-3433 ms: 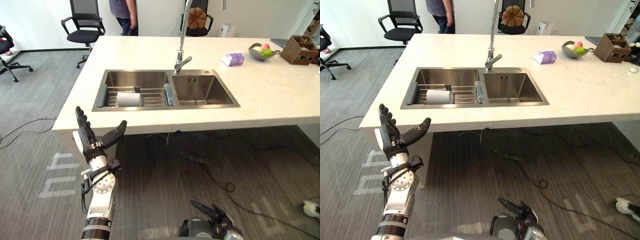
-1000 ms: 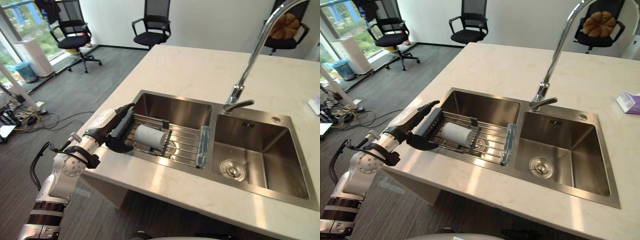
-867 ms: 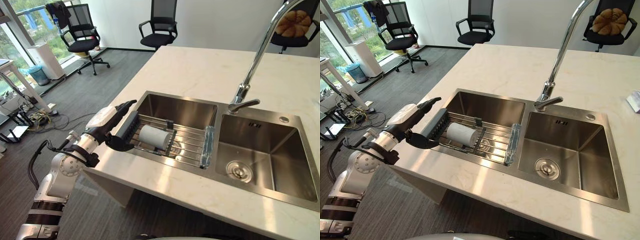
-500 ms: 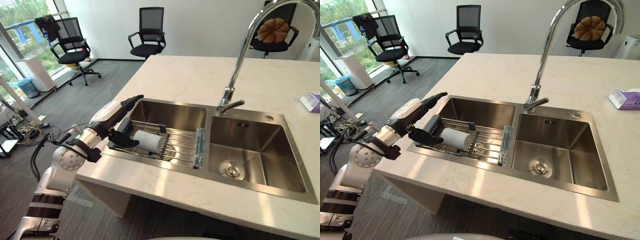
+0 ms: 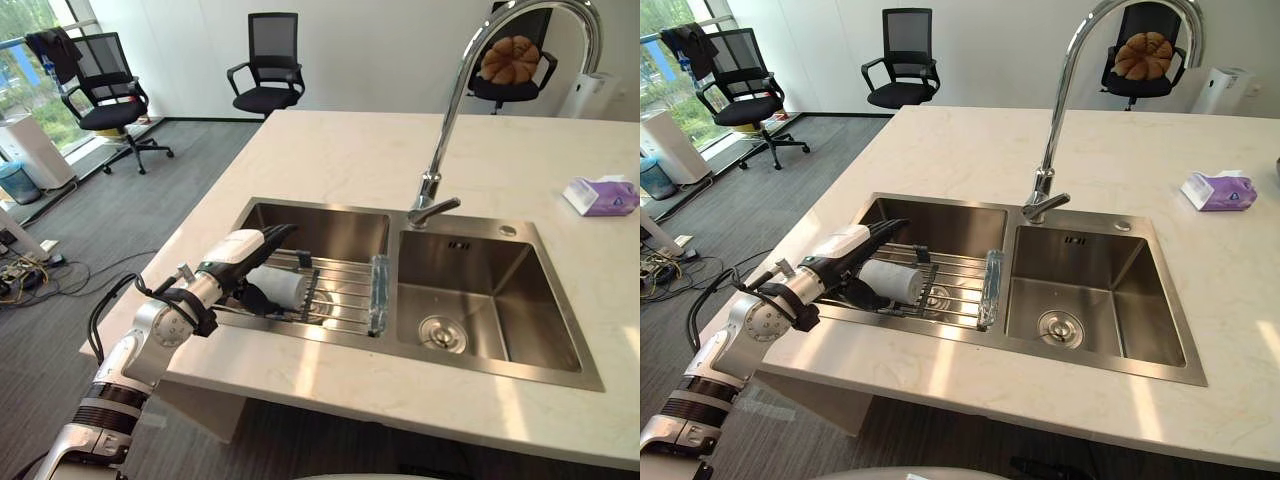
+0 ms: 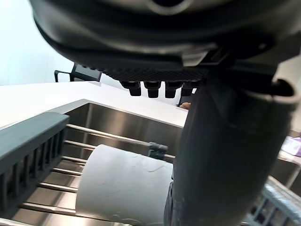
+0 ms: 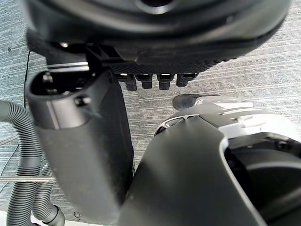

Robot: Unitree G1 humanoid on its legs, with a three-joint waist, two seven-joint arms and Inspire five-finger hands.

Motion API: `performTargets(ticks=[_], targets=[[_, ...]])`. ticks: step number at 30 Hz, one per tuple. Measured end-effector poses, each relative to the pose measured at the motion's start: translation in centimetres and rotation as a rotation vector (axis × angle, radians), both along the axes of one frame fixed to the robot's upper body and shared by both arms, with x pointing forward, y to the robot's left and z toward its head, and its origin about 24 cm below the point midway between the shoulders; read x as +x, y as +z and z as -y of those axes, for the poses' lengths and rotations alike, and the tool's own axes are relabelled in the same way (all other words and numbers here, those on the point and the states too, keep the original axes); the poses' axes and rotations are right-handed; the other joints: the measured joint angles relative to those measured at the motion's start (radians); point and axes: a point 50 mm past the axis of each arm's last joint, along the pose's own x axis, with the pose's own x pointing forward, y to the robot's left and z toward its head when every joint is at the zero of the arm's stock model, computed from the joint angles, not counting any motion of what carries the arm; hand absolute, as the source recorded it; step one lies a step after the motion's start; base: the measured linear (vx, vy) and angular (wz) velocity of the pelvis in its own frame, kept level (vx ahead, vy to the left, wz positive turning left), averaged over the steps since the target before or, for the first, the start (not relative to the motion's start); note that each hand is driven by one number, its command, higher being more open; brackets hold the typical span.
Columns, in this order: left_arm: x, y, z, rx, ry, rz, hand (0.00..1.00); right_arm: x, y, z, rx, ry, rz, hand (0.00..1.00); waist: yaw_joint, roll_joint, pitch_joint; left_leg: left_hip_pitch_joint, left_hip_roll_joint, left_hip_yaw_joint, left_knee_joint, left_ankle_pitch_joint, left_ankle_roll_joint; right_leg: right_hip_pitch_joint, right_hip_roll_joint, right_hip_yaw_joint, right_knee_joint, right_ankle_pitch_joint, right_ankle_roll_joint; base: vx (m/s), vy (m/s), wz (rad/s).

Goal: Walk over to the sink, pick up the cup, carry it to the dishwasher, place the cup inside the dishwasher, then close the dishwasher door

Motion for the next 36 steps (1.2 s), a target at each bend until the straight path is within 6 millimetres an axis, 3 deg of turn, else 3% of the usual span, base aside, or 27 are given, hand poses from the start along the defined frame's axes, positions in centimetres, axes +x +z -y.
performTargets(ticks=[7, 15, 34, 35, 36], targets=[[0.3, -0.7, 0.1, 0.046, 0.051, 0.093, 1.00, 0.2, 0.0, -0.2, 0.006, 0.031, 0.001, 1.00, 0.001, -0.005, 0.003, 0.000, 0.001, 0.000, 0.000, -0.002, -0.002, 0.001, 0.001, -0.001, -0.002, 0.000, -0.001, 0.00, 0.000, 0.00], [0.5, -1.8, -0.2, 0.101, 0.067, 0.064, 1.00, 0.5, -0.1, -0.8, 0.032, 0.054, -0.004, 1.00, 0.000, -0.028, 0.001, -0.002, 0.001, 0.000, -0.001, -0.003, -0.003, 0.001, 0.001, -0.001, -0.007, 0.002, 0.000, 0.00, 0.000, 0.00], [1.3, -1.9, 0.3, 0.209, -0.008, -0.017, 1.00, 1.2, 0.0, -1.0, 0.055, 0.106, -0.012, 1.00, -0.028, -0.027, -0.004, 0.001, 0.001, 0.006, -0.001, -0.006, -0.007, 0.007, 0.003, 0.001, -0.019, 0.005, 0.000, 0.00, 0.000, 0.00], [1.4, -1.9, 0.4, 0.219, -0.013, -0.018, 0.00, 1.2, 0.0, -1.0, 0.056, 0.106, -0.013, 1.00, -0.028, -0.027, -0.004, 0.001, 0.001, 0.006, -0.001, -0.006, -0.007, 0.007, 0.003, 0.002, -0.019, 0.005, 0.000, 0.00, 0.000, 0.00], [1.4, -1.8, 0.5, 0.234, -0.022, -0.016, 0.00, 1.2, 0.0, -1.0, 0.056, 0.107, -0.014, 1.00, -0.028, -0.027, -0.004, 0.001, 0.001, 0.006, -0.001, -0.007, -0.008, 0.007, 0.003, 0.002, -0.020, 0.005, 0.000, 0.00, 0.000, 0.00]])
